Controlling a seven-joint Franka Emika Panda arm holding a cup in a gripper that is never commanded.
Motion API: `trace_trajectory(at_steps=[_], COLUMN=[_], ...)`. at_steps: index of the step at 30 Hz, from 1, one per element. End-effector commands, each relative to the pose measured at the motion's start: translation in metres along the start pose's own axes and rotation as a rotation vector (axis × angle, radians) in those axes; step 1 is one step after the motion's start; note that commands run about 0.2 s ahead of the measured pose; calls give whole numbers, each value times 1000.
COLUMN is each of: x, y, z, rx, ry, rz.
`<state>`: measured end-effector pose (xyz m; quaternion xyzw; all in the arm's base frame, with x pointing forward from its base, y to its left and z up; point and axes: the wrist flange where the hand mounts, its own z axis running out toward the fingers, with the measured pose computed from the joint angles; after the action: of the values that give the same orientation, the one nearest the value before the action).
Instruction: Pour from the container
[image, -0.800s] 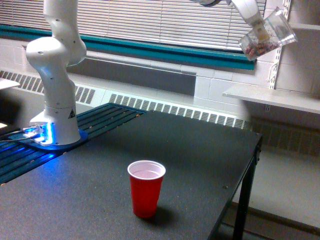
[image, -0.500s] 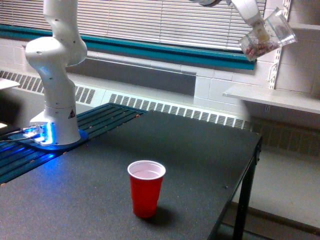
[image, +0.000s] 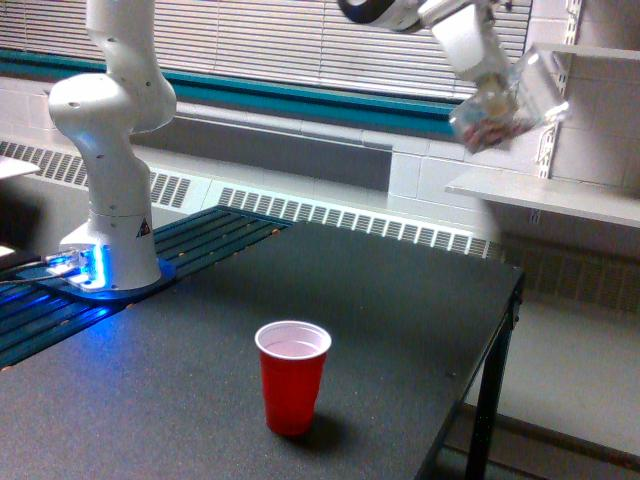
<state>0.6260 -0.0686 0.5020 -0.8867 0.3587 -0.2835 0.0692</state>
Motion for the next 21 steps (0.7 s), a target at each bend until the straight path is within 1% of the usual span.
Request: trace_trajectory(at_steps=[1,6,9,16,21], x=[20,22,20,-4,-19], y=[63,103,121,162,187], z=[10,23,31,50,58], rx=[-65,-123,-147,-202,-247], ry=[20,15,9,-32,-51], rz=[18,22,22,-12,-42])
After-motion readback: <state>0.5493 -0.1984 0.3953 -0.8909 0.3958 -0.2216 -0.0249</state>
